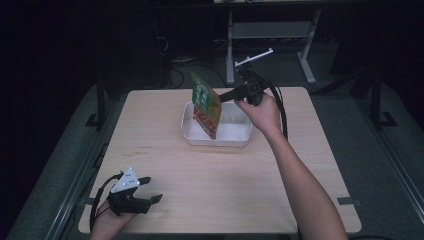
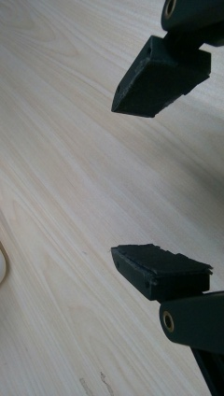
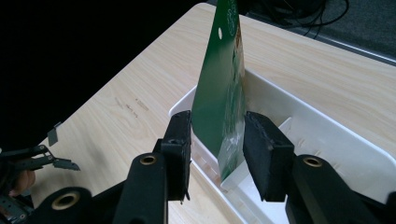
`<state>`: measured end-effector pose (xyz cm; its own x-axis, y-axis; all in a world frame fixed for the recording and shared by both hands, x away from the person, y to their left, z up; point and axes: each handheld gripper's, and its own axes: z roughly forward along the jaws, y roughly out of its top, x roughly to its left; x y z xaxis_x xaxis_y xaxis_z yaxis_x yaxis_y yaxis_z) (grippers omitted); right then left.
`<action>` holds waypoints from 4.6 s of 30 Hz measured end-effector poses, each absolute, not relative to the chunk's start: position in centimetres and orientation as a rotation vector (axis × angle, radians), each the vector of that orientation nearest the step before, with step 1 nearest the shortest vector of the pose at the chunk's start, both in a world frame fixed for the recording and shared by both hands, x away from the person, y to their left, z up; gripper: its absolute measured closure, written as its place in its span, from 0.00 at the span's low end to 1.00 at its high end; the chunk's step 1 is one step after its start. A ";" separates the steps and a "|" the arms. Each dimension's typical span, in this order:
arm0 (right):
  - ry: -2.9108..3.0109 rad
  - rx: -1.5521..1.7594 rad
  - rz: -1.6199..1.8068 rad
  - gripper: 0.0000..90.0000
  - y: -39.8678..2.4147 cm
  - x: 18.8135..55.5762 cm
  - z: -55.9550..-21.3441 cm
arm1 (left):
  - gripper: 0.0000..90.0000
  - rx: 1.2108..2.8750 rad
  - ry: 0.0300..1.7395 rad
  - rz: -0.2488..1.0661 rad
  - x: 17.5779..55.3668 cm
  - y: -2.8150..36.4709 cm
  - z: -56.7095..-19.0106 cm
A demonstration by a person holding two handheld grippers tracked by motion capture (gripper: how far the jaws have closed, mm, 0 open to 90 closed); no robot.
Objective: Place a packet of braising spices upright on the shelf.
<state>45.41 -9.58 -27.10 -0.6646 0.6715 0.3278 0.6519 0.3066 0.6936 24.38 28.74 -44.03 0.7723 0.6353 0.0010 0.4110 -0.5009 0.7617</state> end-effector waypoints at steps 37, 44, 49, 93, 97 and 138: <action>2.545 1.271 1.390 0.57 -13.0 41.9 -29.5 | 0.28 2.167 0.784 0.362 24.4 28.7 -44.1; 2.540 1.272 1.402 0.55 -13.7 41.4 -29.5 | 0.28 2.170 0.783 0.361 24.4 28.6 -44.1; 2.541 1.268 1.409 0.55 -14.2 40.9 -29.9 | 0.28 2.172 0.783 0.362 24.4 28.7 -44.1; 2.557 1.344 1.413 0.52 -18.6 36.5 -36.0 | 0.27 2.172 0.789 0.374 24.4 28.5 -44.1; 2.550 1.359 1.412 0.52 -19.0 36.0 -36.6 | 0.27 2.174 0.788 0.374 24.4 28.5 -44.1; 2.535 1.471 1.385 0.50 -23.4 31.2 -42.5 | 0.27 2.179 0.791 0.367 24.5 28.3 -44.3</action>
<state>31.24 -23.35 -42.46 -0.5842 0.6653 0.4648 0.7506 0.2252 0.6211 24.47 28.28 -44.30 0.7653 0.6437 0.0064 0.4205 -0.5074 0.7522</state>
